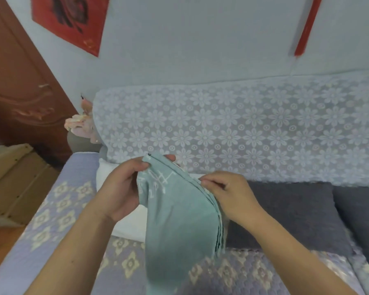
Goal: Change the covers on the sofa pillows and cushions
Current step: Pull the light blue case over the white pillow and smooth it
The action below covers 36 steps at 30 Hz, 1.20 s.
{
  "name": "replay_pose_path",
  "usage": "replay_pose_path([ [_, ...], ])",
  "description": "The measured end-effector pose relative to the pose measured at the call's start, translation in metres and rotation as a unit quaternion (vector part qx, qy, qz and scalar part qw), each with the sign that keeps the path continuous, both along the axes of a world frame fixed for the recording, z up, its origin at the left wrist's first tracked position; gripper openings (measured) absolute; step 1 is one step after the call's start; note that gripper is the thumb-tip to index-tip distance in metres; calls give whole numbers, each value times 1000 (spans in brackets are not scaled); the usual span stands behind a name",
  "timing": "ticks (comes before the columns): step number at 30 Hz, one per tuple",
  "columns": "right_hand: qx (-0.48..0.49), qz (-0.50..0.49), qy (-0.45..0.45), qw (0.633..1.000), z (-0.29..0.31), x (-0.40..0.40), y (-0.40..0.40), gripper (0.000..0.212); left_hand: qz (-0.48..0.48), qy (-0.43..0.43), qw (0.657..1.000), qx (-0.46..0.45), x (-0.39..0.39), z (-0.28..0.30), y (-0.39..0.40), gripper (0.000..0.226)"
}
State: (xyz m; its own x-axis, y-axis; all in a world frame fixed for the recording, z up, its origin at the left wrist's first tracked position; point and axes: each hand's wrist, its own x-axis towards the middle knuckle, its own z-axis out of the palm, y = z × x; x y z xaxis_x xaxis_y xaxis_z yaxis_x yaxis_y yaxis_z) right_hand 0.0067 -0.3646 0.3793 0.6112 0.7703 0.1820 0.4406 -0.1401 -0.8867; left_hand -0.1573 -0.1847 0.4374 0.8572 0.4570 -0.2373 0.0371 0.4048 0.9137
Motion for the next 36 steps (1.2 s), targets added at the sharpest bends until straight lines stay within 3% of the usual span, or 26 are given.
replay_pose_path([
  [3, 4, 4, 47, 999, 15, 5, -8, 16, 1, -21, 1000, 0, -10, 1, 2, 40],
  [7, 7, 86, 37, 996, 39, -13, -3, 18, -57, -23, 998, 34, -11, 5, -1, 41],
  [10, 12, 132, -4, 991, 48, -27, 7, 22, -103, -18, 990, 96, -2, 9, -5, 54],
  [15, -10, 75, 62, 995, 47, -33, 10, 43, -126, -10, 974, 190, 7, 17, -7, 51],
  [19, -69, 26, -16, 997, 31, -16, 7, 13, -121, 26, 949, 290, 9, 13, 5, 57],
  [22, -6, -88, -74, 993, 39, 9, 0, 19, -170, 67, 906, 381, 10, 5, 13, 47],
  [24, 28, -132, -148, 980, 53, 21, -1, 20, -223, 89, 898, 368, 14, -1, 16, 43],
  [26, 1, -145, -250, 957, 61, 31, 2, 20, -258, 150, 851, 433, 23, -7, 22, 39],
  [28, -20, -171, -298, 939, 65, 48, 3, 20, -196, 215, 773, 564, 36, -19, 37, 40],
  [29, -19, -191, -293, 937, 69, 59, 0, 18, -135, 238, 754, 598, 41, -23, 50, 34],
  [31, -26, -205, -257, 944, 78, 81, -12, 12, -13, 268, 747, 609, 44, -28, 81, 24],
  [33, -154, -101, -204, 961, 84, 94, -23, 17, 64, 305, 739, 597, 43, -26, 112, 20],
  [35, -344, 35, -158, 925, 81, 100, -24, 21, 118, 313, 732, 594, 43, -16, 130, 13],
  [36, -399, 57, -167, 900, 77, 107, -21, 18, 142, 303, 721, 607, 46, -9, 134, 11],
])
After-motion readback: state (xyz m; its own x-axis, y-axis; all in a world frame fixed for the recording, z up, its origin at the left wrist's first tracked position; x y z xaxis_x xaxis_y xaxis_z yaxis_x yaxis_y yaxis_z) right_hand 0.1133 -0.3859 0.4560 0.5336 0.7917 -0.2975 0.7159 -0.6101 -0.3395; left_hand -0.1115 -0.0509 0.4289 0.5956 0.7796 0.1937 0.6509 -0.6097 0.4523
